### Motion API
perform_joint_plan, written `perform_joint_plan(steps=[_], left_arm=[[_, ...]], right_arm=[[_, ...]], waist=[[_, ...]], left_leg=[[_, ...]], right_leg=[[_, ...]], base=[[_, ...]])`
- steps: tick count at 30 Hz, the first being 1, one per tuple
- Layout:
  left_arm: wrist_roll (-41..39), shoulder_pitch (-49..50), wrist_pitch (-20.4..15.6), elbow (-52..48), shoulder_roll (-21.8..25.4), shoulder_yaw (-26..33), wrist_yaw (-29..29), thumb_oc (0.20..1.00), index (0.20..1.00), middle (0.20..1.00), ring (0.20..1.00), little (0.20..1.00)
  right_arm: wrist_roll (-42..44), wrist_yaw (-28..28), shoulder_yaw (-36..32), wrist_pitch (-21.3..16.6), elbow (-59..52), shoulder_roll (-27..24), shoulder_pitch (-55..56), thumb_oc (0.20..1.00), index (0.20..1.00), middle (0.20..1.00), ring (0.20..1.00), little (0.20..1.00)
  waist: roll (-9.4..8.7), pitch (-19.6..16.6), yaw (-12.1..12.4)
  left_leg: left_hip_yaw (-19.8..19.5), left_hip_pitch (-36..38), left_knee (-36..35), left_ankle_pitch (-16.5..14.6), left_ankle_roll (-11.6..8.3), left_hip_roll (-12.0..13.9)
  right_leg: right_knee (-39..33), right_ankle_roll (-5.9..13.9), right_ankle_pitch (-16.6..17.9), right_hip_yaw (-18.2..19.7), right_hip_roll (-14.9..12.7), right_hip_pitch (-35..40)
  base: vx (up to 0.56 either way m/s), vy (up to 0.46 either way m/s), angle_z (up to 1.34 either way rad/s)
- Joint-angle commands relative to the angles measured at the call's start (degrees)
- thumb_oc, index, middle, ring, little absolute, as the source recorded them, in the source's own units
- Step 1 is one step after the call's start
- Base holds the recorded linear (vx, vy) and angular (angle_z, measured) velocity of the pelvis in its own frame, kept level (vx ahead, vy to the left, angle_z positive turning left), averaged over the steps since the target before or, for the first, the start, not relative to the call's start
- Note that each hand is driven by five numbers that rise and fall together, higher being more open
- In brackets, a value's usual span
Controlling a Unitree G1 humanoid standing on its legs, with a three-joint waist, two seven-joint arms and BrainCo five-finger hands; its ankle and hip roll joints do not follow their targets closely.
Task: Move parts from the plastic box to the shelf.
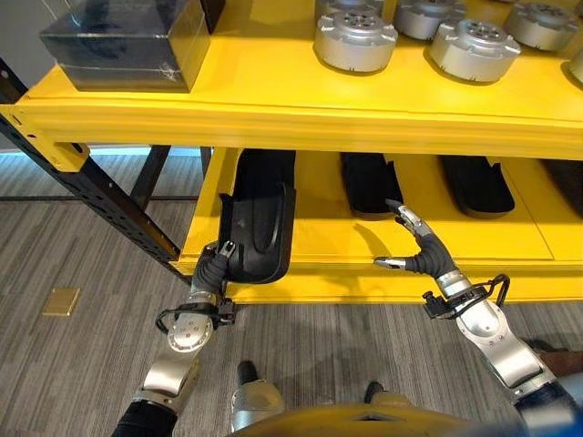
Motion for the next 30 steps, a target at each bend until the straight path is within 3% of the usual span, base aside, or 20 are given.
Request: perform_joint_plan(steps=[1, 2, 5, 11, 14, 19, 25, 30], left_arm=[[-1.26, -7.31, -1.67, 0.03, -0.8, 0.45, 3.53, 0.2, 0.2, 0.2, 0.2, 0.2], [-1.69, -9.62, 0.1, 2.39, -2.16, -0.25, 6.86, 0.2, 0.2, 0.2, 0.2, 0.2], [-1.38, -11.38, 0.22, 4.44, -3.26, -0.25, 10.39, 0.2, 0.2, 0.2, 0.2, 0.2], [-1.88, -16.09, -1.15, 8.87, -4.78, 0.75, 17.35, 0.2, 0.2, 0.2, 0.2, 0.2], [-0.91, -20.36, 0.01, 11.74, -5.52, 0.91, 20.74, 0.2, 0.2, 0.2, 0.2, 0.2], [0.92, -25.36, 0.04, 16.47, -4.54, 1.42, 26.27, 0.2, 0.2, 0.2, 0.2, 0.2], [1.34, -27.63, -0.77, 19.89, -2.3, 3.62, 27.67, 0.2, 0.2, 0.2, 0.2, 0.2], [8.08, -29.91, 2.5, 23.3, 1.4, 3.98, 28.27, 0.2, 0.2, 0.2, 0.2, 0.2]], right_arm=[[-0.87, -5.97, -0.2, -3.94, -5.54, -0.47, -3.59, 1.0, 1.0, 1.0, 1.0, 1.0], [-2.42, -9.95, -0.45, -4.05, -5.03, 0.51, -4.26, 1.0, 1.0, 1.0, 1.0, 1.0], [-3.38, -11.65, -1.49, -4.92, -5.77, 1.3, -3.45, 1.0, 1.0, 1.0, 1.0, 1.0], [-4.12, -10.42, -2.36, -6.12, -6.18, 1.16, -2.86, 1.0, 1.0, 1.0, 1.0, 1.0], [-2.96, -12.84, -1.82, -6.84, -6.25, 0.79, -5.34, 1.0, 1.0, 1.0, 1.0, 1.0], [-0.44, -11.91, -4.76, -7.58, -10.03, -0.03, -7.97, 1.0, 1.0, 1.0, 1.0, 1.0], [-0.45, -12.56, -6.34, -5.84, -11.07, -1.31, -10.31, 1.0, 1.0, 1.0, 1.0, 1.0], [0.58, -12.24, -7.43, -5.08, -10.93, -2.66, -12.23, 1.0, 1.0, 1.0, 1.0, 1.0]], waist=[[0.33, 0.25, -0.67], [0.7, 0.43, -1.52], [1.09, 0.66, -2.75], [1.6, 2.02, -4.46], [1.93, 4.39, -4.86], [2.29, 7.42, -6.54], [2.29, 10.53, -7.09], [2.41, 12.2, -7.39]], left_leg=[[-2.09, -2.38, 5.46, -2.52, 0.78, 1.48], [-1.72, -2.57, 6.06, -2.54, 0.76, 1.89], [-1.09, -2.89, 6.71, -2.63, 0.73, 2.32], [-0.91, -5.02, 9.16, -3.13, 0.63, 2.68], [-1.58, -7.35, 10.82, -3.37, 0.54, 2.51], [-1.76, -11.11, 13.07, -3.8, 0.57, 2.55], [-2.41, -14.51, 15.72, -4.62, 0.46, 2.39], [-2.7, -16.5, 16.94, -4.84, 0.51, 2.27]], right_leg=[[8.31, -3.16, -4.12, -1.08, 2.56, -2.64], [9.27, -3.28, -4.41, -0.52, 2.81, -3.38], [10.25, -3.38, -4.71, 0.14, 2.88, -4.4], [12.99, -3.36, -5.57, 2.03, 2.98, -7.29], [14.62, -3.36, -6.1, 3.2, 3.14, -9.48], [17.41, -3.41, -6.5, 4.69, 2.93, -14.06], [20.59, -3.51, -7.3, 5.34, 2.31, -17.97], [22.68, -3.65, -7.63, 5.7, 1.92, -20.54]], base=[[0.02, -0.008, -0.03], [0.02, 0.011, -0.07], [0.02, 0.039, -0.12], [-0.01, 0.014, -0.23], [-0.1, 0.005, -0.04], [-0.11, 0.068, -0.05], [-0.11, 0.039, -0.08], [-0.06, 0.034, -0.03]])
